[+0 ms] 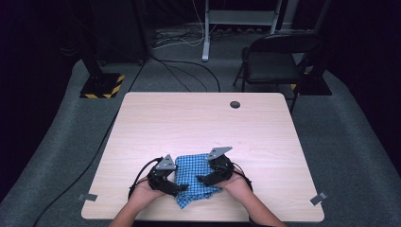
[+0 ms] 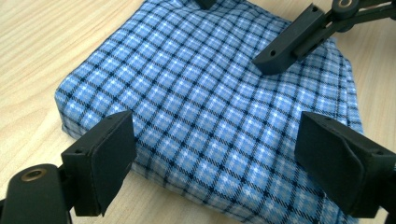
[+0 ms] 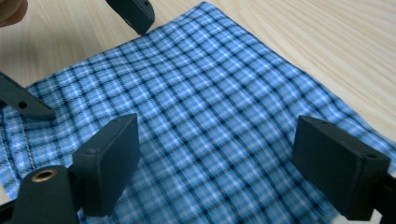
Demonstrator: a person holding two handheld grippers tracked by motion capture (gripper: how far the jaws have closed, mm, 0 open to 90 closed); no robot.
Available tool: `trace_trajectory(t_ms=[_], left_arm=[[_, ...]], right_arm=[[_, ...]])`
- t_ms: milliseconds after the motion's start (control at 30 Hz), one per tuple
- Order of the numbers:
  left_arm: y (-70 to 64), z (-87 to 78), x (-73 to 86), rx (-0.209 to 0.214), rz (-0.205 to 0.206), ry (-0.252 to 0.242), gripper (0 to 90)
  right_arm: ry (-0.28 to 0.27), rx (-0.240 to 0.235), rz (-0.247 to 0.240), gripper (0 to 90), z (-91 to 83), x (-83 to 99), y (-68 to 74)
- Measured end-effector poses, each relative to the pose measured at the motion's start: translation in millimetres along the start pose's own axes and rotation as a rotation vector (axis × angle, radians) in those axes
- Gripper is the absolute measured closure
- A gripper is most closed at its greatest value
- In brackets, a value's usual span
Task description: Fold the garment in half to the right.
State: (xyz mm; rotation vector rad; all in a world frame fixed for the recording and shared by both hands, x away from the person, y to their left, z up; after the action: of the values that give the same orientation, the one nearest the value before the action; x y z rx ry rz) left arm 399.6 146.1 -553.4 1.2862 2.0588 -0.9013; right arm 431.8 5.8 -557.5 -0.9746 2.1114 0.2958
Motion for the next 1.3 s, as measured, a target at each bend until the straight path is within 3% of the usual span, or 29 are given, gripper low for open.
trace_trajectory(t_ms=[333, 433, 567, 667, 767, 867, 967, 1100, 1300], left_arm=[[3.1, -14.0, -8.1, -0.013, -0.021, -0.059, 12.5], [8.5, -19.8, -7.0, -0.058, -0.021, -0.048, 12.6], [11.2, -22.5, -11.8, -0.051, -0.045, -0.075, 12.6], [11.7, -20.8, -16.7, -0.042, -0.048, -0.076, 12.6], [14.5, -11.6, -24.4, -0.044, -0.037, -0.028, 12.6], [17.2, -6.0, -27.1, -0.045, -0.033, -0.012, 12.6], [24.5, 5.1, -24.8, -0.045, -0.050, 0.020, 12.8], [30.7, 13.5, -19.2, -0.058, -0.052, 0.056, 12.9], [33.6, 19.9, -16.5, -0.043, -0.067, 0.057, 13.1]], right_arm=[[-0.063, 0.020, 0.016, 14.0, -35.8, 10.2, -5.4], [-0.082, 0.021, 0.011, 14.0, -46.0, 10.6, -4.5], [-0.091, 0.007, 0.001, 14.0, -53.2, 10.8, -0.2], [-0.084, -0.009, -0.003, 13.9, -52.0, 10.5, 3.8], [-0.070, -0.038, -0.019, 13.9, -42.9, 10.2, 14.6], [-0.053, -0.054, -0.025, 13.9, -33.2, 13.3, 22.9], [-0.036, -0.059, -0.026, 13.8, -23.9, 17.9, 27.5], [-0.029, -0.063, -0.015, 13.9, -17.7, 20.5, 27.4], [-0.027, -0.062, -0.002, 13.9, -15.7, 21.5, 26.1]])
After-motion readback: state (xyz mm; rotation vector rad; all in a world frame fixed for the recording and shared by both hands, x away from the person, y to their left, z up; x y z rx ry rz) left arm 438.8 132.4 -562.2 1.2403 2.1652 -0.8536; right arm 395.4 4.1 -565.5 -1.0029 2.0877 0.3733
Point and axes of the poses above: each handheld gripper's, and its own axes: z roughly forward along the jaws, x roughly out of its underside, y roughly to its left, the point moved 8 cm from there along z, roughly forward along the jaws, and after that the axes turned 15 degrees about x, right-handed, at the moved point
